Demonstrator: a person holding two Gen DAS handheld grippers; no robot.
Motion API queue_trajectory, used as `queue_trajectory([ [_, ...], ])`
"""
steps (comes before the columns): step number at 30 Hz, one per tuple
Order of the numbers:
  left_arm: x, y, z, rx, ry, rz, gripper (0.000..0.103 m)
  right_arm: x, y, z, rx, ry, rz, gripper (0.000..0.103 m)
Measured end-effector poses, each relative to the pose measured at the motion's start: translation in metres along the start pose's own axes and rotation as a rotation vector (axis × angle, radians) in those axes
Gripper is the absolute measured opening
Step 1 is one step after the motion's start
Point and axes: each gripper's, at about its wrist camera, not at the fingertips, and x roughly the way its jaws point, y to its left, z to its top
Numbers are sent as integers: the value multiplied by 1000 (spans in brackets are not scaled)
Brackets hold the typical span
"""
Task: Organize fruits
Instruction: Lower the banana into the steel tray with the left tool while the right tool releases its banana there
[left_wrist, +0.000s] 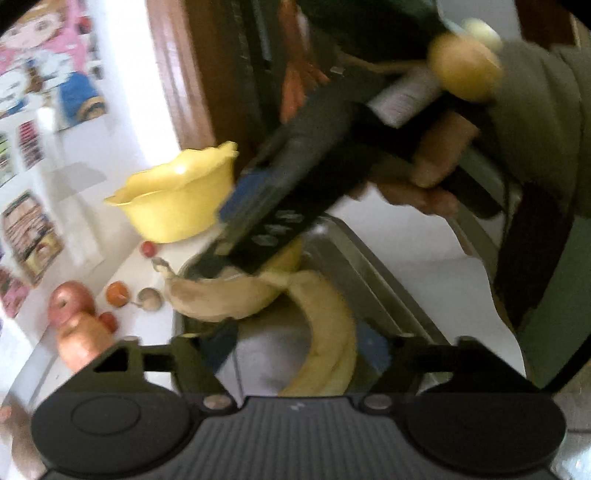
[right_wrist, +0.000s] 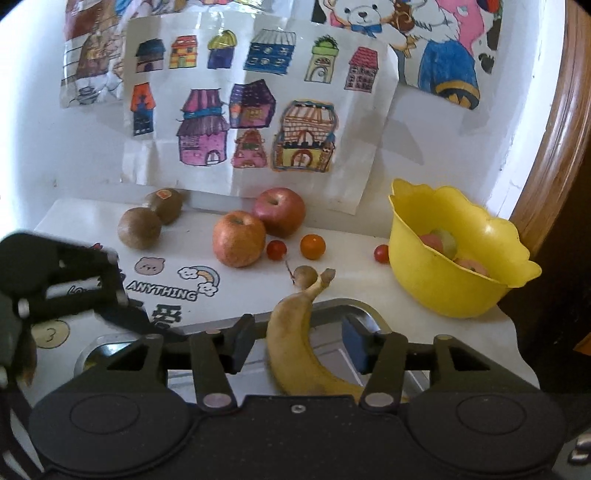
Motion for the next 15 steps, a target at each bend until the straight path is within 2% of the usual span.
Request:
queue_trajectory([
  [1, -7, 3, -2, -19, -16, 9, 84, -6, 2, -1, 4, -14, -12, 62],
  [3, -19, 7, -5, -48, -42, 21, 87, -18, 7, -4, 21, -44, -41, 76],
  [6, -41, 13, -12, -96, -85, 51, 95, -39, 18, -11, 54, -97, -78, 84],
  [11, -75, 28, -28, -208, -133, 115, 101, -69, 48, -21, 78, -203, -144, 99],
  [15, -96, 39, -37, -277, -155, 162, 103, -88, 71, -26, 97, -275, -205, 102],
])
